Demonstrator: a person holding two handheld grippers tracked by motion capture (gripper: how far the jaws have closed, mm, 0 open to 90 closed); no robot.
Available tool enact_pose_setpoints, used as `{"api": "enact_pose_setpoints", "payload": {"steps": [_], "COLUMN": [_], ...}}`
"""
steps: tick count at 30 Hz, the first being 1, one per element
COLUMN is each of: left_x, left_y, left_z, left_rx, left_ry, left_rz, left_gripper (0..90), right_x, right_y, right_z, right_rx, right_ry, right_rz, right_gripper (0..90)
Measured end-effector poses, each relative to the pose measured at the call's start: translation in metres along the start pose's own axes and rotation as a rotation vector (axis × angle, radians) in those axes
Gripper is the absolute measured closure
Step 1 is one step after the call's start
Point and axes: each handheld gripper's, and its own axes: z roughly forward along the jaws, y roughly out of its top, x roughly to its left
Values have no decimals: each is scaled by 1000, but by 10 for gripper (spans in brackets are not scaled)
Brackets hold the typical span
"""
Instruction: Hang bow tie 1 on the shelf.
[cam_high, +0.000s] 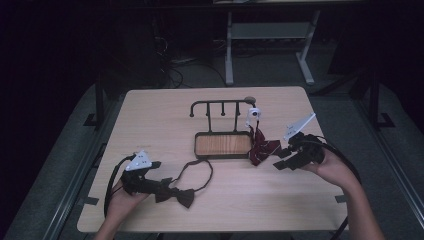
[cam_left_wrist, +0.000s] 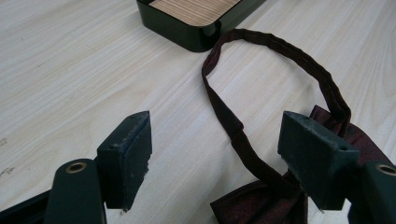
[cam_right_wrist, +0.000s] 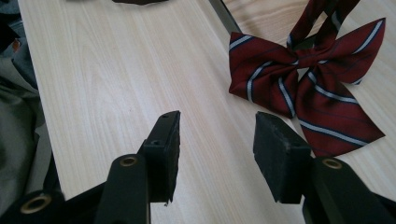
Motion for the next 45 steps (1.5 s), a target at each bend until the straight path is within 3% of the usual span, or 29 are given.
{"api": "enact_pose_setpoints", "payload": {"steps": [9, 16, 18, 30, 45], "left_x": [-3, -6, -6, -6, -4], "left_y": [8, 13, 17, 34, 58], "left_z": [4, 6, 4, 6, 27], "left_rx": [18, 26, 28, 57, 172], "left_ry": [-24, -18, -23, -31, -84], "left_rz": [4, 17, 35, 79, 124], "left_gripper": [262, 267, 313, 365, 412], "right_x": [4, 10, 12, 23, 30], "right_y": [-14, -25, -27, -38, -48], "right_z": [11, 19, 21, 30, 37], "right_rx": [2, -11, -5, -23, -19], "right_ry": [6, 10, 8, 0, -6], "right_rz": [11, 26, 22, 32, 45], "right_gripper": [492, 478, 475, 426, 388]}}
